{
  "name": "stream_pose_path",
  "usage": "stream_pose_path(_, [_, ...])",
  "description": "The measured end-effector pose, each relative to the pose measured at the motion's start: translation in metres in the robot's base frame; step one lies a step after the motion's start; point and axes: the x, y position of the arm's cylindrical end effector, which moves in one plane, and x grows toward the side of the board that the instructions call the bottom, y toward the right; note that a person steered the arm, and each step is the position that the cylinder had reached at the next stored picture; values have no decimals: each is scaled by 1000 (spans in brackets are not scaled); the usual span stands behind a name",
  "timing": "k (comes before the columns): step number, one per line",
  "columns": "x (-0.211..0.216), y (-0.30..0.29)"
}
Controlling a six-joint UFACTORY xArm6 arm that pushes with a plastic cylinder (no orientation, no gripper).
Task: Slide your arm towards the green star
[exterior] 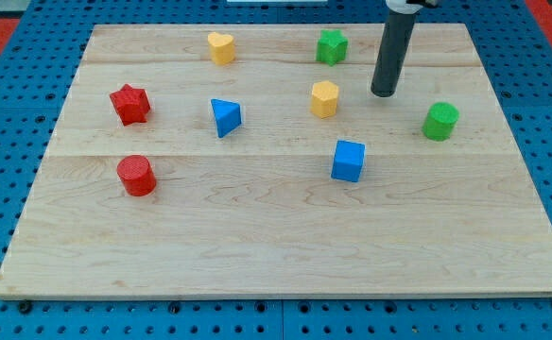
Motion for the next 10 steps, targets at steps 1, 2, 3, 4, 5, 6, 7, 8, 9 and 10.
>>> stream_pose_path(1, [0,-4])
stream_pose_path(2, [0,-6])
stream_pose_path(3, [0,-10])
stream_pose_path(4, [0,-18])
stream_pose_path(5, [0,-18])
stream_pose_path(6, [1,-18])
stream_pose_path(7, [8,-18])
stream_pose_path(8, [25,-17])
stream_pose_path(9, [9,-31])
stream_pose_path(10, [-53,7])
